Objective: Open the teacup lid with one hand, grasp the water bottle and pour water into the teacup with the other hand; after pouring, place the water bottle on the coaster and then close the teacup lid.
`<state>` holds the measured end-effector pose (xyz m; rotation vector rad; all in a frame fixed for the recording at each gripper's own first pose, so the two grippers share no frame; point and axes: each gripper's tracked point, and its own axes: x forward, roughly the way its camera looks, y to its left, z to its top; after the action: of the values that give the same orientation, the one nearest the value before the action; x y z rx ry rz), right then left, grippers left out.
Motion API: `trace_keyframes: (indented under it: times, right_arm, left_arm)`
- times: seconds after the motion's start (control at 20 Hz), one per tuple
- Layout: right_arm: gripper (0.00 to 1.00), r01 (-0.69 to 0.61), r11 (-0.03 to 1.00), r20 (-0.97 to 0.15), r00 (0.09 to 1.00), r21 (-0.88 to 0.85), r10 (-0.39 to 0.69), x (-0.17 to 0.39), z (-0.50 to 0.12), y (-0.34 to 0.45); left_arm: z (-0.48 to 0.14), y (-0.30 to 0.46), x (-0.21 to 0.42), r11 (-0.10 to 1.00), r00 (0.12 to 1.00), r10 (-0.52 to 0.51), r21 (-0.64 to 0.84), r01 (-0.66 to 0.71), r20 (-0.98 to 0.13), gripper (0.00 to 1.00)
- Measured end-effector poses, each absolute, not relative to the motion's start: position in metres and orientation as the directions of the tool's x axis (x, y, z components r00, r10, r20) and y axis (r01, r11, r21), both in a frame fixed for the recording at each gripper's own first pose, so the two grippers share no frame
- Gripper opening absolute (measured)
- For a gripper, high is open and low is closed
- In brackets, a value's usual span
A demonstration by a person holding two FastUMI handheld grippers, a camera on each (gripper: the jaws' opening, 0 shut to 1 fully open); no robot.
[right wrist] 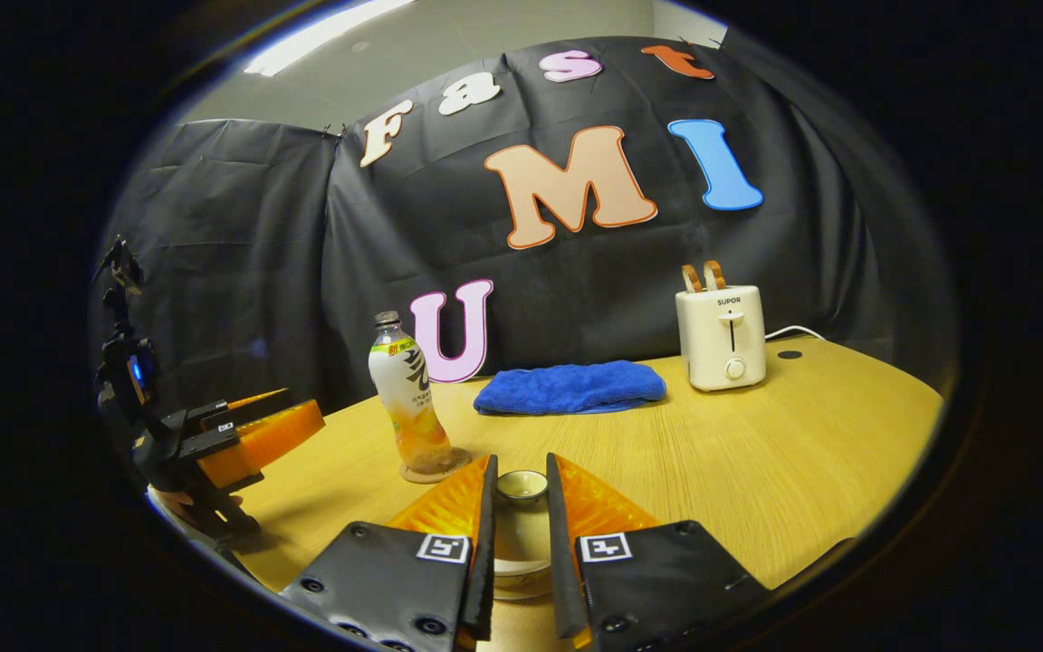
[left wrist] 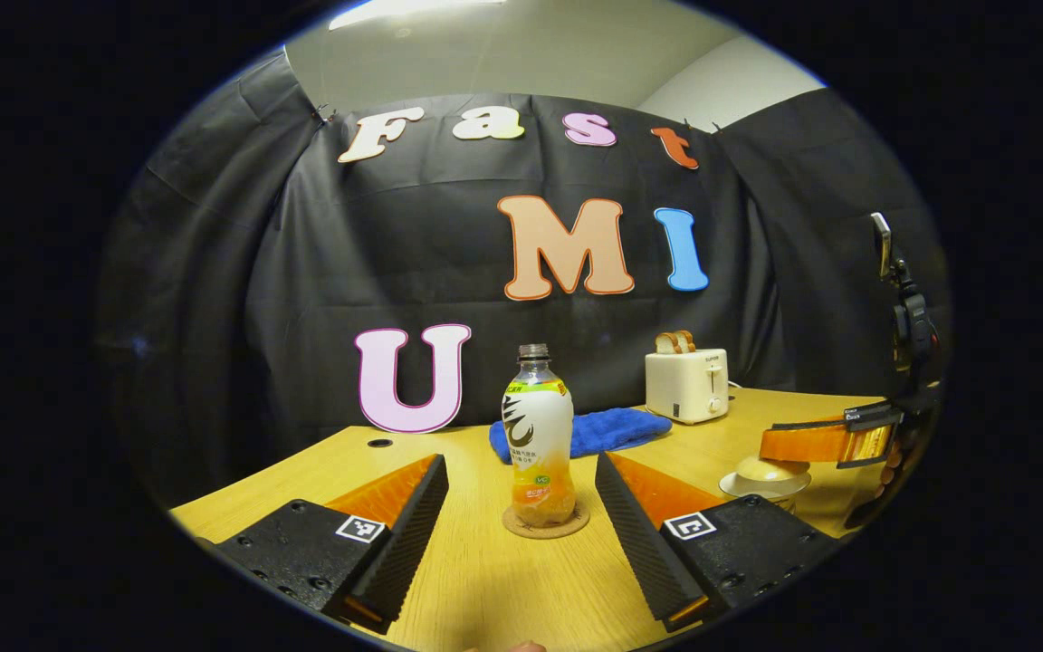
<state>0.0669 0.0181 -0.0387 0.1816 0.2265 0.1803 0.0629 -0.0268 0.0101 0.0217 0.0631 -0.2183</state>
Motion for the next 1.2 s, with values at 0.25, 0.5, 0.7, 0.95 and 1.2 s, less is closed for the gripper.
trace_keyframes:
  times: [0.25,0.5,0.7,0.95,1.2]
  right_arm:
    - [0.30,-0.162,0.967,-0.220,0.954,0.196,0.205,0.066,-0.047,0.029]
    - [0.30,-0.159,0.965,-0.222,0.953,0.207,0.205,0.069,-0.048,0.030]
    - [0.32,-0.158,0.966,-0.233,0.950,0.207,0.205,0.067,-0.050,0.030]
    - [0.38,-0.166,0.965,-0.234,0.949,0.201,0.212,0.062,-0.048,0.029]
    - [0.56,-0.148,0.980,-0.183,0.968,0.134,0.172,0.053,-0.030,0.016]
  left_arm:
    - [0.012,-0.029,0.062,0.974,0.972,-0.225,0.006,0.226,-0.062,0.95]
    - [0.012,-0.030,0.061,0.973,0.971,-0.228,-0.003,0.229,-0.064,0.95]
    - [0.012,-0.032,0.061,0.973,0.970,-0.233,-0.008,0.233,-0.068,0.95]
    - [0.013,-0.034,0.058,0.972,0.969,-0.236,-0.013,0.236,-0.067,0.95]
    - [0.014,-0.033,0.053,0.973,0.971,-0.229,-0.021,0.228,-0.067,0.95]
